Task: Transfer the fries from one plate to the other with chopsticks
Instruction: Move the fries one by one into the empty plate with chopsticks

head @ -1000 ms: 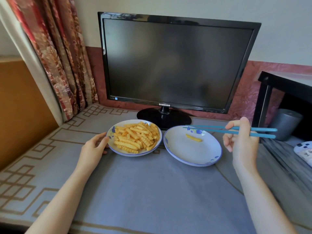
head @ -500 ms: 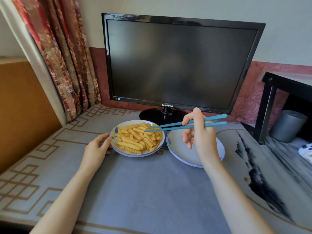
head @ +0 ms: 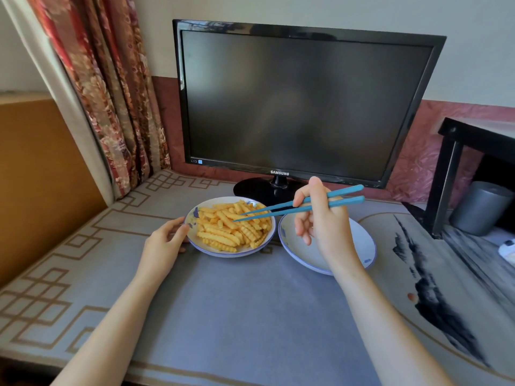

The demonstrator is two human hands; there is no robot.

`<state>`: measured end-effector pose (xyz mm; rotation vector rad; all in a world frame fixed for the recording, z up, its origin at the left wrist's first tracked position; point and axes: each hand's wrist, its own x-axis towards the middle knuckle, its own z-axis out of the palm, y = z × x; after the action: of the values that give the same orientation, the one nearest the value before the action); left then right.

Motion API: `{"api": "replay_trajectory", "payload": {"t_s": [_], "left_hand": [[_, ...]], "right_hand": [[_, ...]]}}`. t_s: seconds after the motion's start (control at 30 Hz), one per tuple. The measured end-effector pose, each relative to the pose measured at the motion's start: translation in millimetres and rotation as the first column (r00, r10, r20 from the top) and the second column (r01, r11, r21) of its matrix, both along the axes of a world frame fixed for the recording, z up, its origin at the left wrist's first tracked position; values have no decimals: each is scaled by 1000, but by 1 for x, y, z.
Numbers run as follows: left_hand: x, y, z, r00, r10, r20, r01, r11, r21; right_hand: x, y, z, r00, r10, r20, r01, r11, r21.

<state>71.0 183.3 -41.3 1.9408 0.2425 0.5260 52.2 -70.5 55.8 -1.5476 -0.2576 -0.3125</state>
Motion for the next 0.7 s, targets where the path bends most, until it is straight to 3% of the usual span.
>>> {"api": "replay_trajectory", "payload": {"t_s": [0.23,0.57,0.7], "left_hand": [[-1,1,0,1000,-3,-6,3,1000,4],[2,2,-2,1000,-6,-10,6,1000,-5],[4,4,-5,1000,-12,-19,12,1000,-16]], "right_hand": [[2,11,-4,1000,-16,-6,16,999,-39],[-11,-11,8,985,-174,-6,172,971,165],[-14,-43,12,954,-294,54,282,946,162]]}}
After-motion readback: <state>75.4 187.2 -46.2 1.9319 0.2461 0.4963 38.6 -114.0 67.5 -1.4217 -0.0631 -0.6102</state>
